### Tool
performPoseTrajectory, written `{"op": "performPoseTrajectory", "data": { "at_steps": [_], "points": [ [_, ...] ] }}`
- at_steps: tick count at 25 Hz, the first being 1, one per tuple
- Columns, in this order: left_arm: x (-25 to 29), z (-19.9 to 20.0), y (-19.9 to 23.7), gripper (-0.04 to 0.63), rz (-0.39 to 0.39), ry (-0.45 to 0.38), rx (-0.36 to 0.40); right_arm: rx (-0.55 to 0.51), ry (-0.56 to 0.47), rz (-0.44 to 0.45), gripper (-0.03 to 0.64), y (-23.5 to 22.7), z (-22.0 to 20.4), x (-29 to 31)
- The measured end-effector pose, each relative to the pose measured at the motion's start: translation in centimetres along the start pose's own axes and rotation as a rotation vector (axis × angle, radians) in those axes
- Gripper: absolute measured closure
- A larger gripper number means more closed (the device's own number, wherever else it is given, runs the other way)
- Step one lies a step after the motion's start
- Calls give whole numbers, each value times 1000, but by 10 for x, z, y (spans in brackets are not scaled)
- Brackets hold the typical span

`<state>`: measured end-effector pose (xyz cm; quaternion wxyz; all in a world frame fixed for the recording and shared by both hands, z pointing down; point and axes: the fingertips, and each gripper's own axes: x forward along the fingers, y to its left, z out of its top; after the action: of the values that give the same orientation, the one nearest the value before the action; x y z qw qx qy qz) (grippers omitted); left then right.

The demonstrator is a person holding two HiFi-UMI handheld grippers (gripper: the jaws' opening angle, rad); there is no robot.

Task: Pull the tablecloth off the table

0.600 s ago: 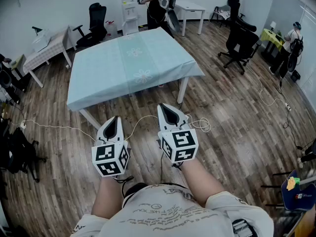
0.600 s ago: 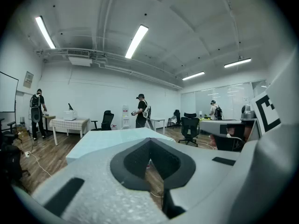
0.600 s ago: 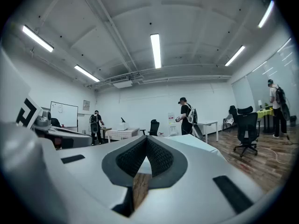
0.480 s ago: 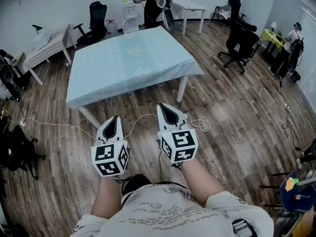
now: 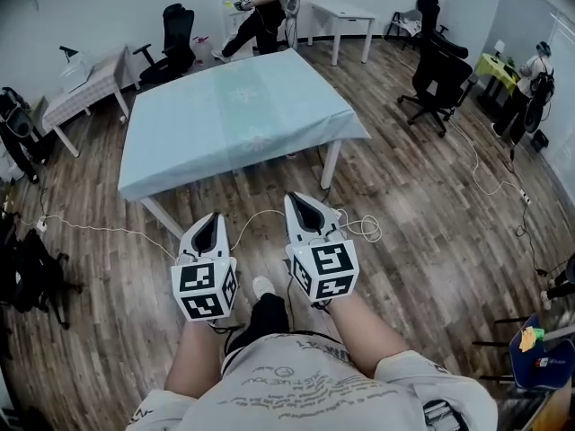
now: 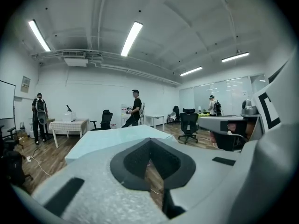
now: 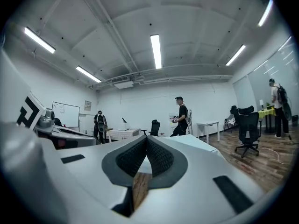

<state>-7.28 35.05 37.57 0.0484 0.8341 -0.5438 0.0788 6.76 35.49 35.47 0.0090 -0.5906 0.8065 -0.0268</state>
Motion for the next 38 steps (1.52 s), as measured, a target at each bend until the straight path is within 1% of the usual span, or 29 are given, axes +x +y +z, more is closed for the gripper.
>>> {"op": "performPoseTrajectory", "data": {
  "at_steps": [5,12,17,21,27,31,38],
  "points": [
    [32,-3,10,584,2,7,-8,-4,32,17,603,-10,-11,29],
    [97,-1,41,584,-7,7,-20,-10,35,5,603,-29,-15,96],
    [154,11,76,584,-19,22,-35,-16,40,-9,603,-45,-5,158],
    [195,25,107,584,-22,11,-54,-28,32,-16,603,-52,4,208],
    [247,33,152,584,-32,3,-76,-40,35,-18,603,-56,5,274],
    [268,34,174,584,-45,14,-83,-22,41,-46,603,-58,3,299],
    [277,20,188,584,-59,41,-119,-41,75,-81,603,-66,-1,313]
  ]
}}
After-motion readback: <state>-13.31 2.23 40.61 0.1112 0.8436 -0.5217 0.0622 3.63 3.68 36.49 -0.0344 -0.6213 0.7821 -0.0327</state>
